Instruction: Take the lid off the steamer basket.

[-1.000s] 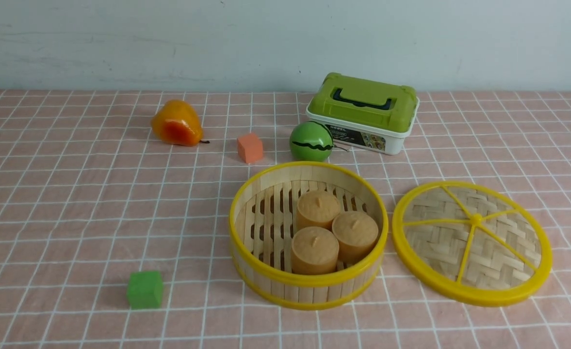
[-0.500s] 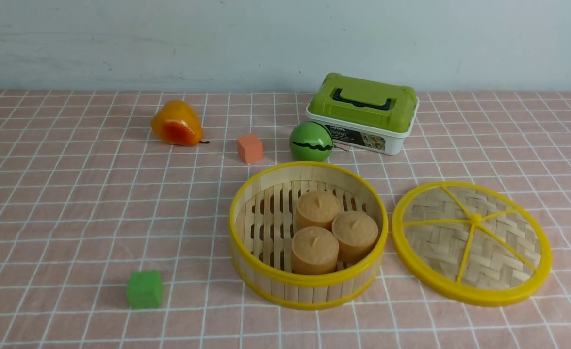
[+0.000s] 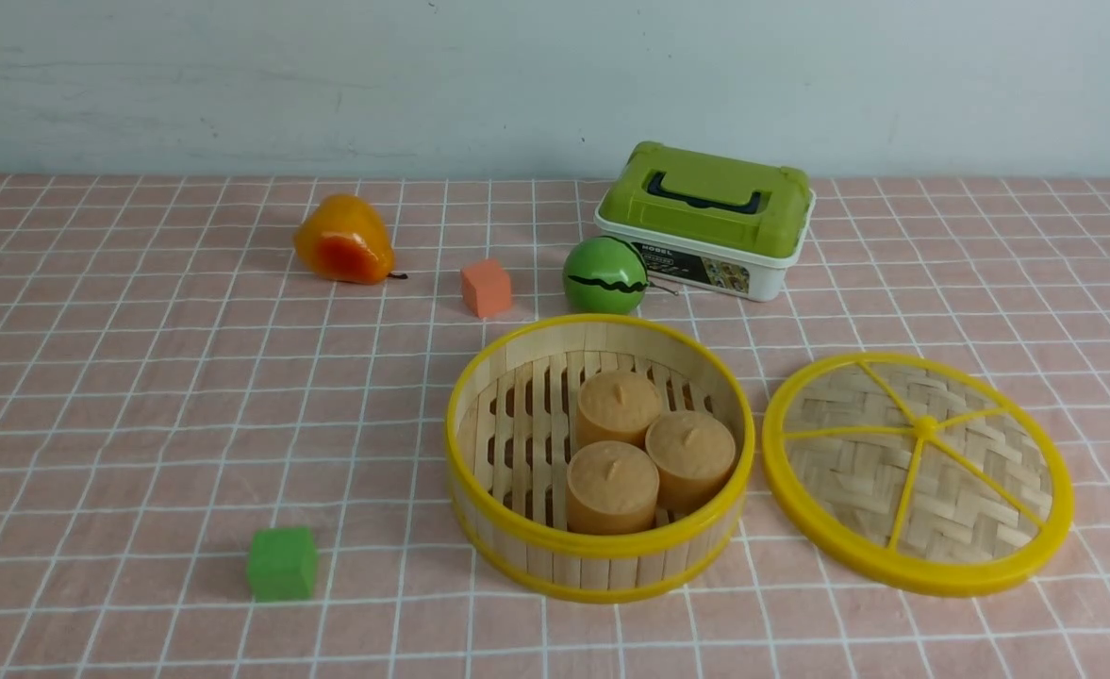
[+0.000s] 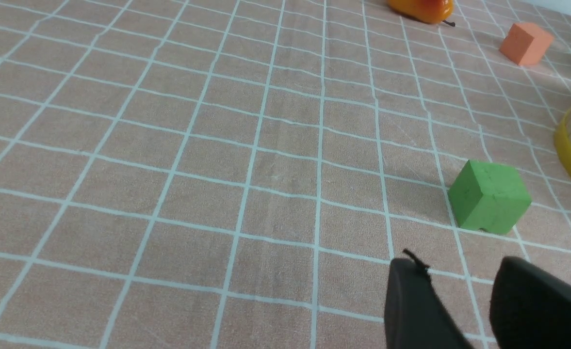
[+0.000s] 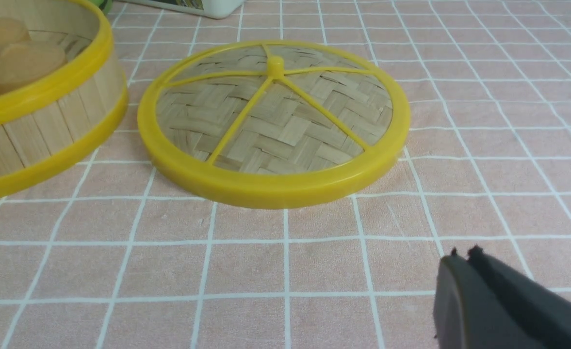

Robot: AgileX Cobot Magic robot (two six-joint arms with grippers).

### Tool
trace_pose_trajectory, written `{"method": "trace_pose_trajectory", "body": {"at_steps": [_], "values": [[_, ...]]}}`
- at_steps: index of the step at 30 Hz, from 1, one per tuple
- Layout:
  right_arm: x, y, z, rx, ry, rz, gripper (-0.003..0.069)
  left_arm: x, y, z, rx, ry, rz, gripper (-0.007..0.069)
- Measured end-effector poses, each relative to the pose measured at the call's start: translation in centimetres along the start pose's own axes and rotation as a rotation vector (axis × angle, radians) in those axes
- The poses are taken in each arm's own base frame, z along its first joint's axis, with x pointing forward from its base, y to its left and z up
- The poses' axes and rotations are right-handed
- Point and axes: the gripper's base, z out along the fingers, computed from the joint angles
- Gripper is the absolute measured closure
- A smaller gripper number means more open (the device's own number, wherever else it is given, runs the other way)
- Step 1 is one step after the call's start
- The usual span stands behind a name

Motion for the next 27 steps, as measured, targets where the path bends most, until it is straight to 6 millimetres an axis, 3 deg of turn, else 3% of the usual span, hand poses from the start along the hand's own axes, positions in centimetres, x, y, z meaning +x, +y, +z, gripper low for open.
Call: {"method": "trace_pose_trajectory", "body": {"at_steps": [27], "values": [[0.0,0.0,0.0,0.0,0.0,0.0,0.0666,0.0,0.0,0.0,0.0,0.0,0.0,0.0385]]}}
